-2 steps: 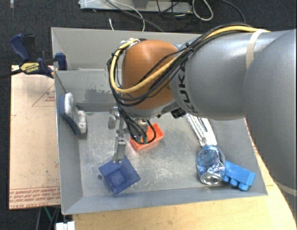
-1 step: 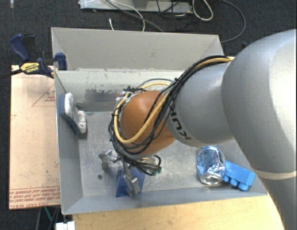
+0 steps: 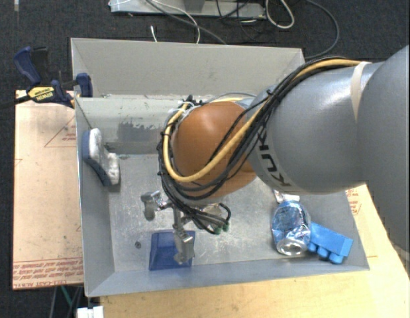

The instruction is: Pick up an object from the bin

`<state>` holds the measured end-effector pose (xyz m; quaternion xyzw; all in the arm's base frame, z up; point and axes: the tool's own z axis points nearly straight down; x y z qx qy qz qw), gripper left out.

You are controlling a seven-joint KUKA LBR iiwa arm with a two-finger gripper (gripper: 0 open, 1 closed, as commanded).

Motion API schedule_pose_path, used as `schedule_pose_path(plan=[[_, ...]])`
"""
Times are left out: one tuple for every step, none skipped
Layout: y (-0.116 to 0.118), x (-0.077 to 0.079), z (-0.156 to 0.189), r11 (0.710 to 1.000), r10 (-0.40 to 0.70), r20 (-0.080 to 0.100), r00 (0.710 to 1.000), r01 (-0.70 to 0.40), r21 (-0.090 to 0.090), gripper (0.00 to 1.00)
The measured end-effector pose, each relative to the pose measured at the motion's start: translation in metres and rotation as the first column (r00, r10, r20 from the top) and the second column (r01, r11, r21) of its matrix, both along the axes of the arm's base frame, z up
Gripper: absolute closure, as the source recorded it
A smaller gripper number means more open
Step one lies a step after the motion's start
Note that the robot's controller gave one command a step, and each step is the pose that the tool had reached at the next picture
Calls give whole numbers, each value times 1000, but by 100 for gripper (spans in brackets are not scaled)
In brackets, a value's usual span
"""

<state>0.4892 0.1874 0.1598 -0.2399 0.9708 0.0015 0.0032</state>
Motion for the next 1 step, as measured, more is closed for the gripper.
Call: schedule_pose_path(plan=[[-33, -2, -60, 994, 109, -11, 994, -109, -2, 0]])
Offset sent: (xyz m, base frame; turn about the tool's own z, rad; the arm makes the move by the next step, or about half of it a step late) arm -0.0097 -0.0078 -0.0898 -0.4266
